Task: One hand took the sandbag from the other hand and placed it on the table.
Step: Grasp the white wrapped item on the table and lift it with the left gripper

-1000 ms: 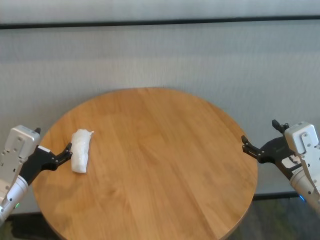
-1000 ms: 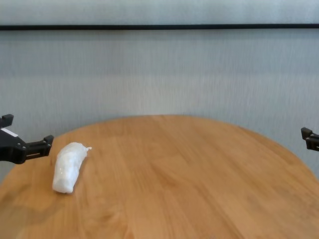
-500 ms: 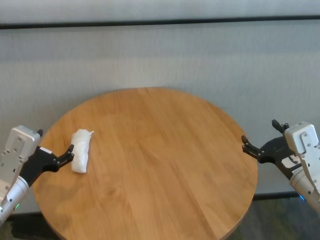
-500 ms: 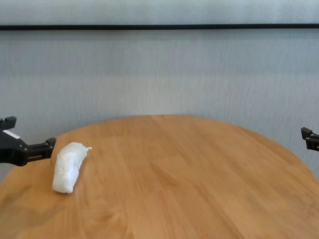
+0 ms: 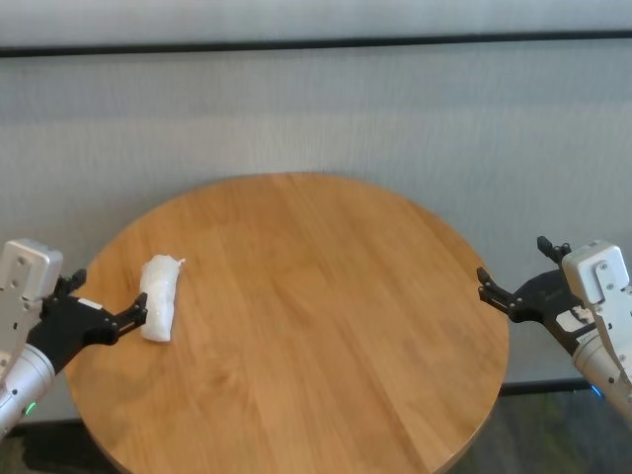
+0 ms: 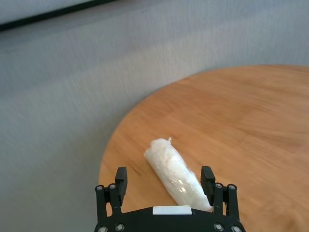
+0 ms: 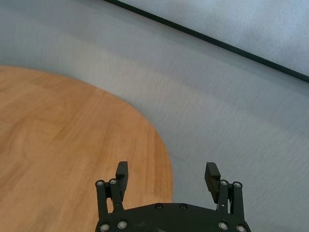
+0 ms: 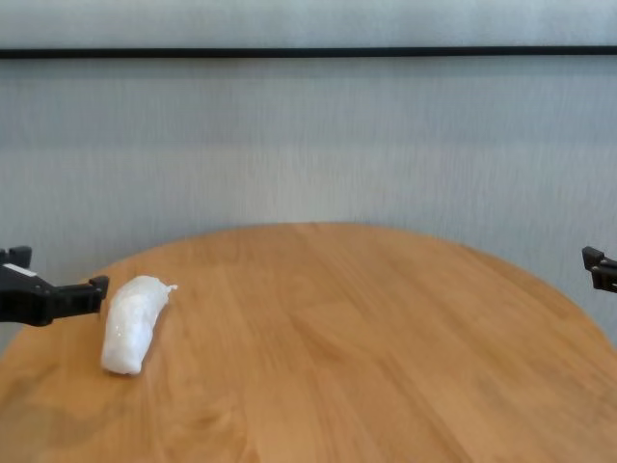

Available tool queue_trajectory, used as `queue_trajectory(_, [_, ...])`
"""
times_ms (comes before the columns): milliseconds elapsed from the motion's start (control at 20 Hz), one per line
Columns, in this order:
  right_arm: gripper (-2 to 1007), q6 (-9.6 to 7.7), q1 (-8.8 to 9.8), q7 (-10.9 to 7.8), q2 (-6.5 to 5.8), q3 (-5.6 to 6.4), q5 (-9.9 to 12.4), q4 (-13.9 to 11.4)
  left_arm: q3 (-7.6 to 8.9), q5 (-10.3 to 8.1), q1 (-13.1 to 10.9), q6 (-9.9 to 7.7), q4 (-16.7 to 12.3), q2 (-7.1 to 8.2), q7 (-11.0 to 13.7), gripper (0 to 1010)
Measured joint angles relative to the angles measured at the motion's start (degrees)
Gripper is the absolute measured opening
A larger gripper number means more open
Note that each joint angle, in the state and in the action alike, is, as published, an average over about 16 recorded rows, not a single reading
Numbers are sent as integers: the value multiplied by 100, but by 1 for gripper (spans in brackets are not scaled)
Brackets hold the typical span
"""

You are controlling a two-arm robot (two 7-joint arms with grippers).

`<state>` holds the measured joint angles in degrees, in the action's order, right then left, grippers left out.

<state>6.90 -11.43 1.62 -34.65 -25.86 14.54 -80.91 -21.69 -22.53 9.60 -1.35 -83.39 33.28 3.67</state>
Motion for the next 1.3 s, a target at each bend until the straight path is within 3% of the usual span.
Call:
queue_trajectory(350, [1001, 0, 0, 0, 0, 0, 0, 0, 283, -538, -50, -742, -95, -244, -11, 1007])
queue_trajectory(650, [1001, 0, 0, 0, 0, 0, 0, 0, 430, -720, -4, -1239, -78, -470, -177, 1007])
queue_trajectory(950, [1001, 0, 0, 0, 0, 0, 0, 0, 469, -673, 82, -1432, -35, -666, -263, 1007])
queue_trajectory(1300, [1001, 0, 0, 0, 0, 0, 0, 0, 428, -578, 163, -1498, 13, -864, -230, 1007])
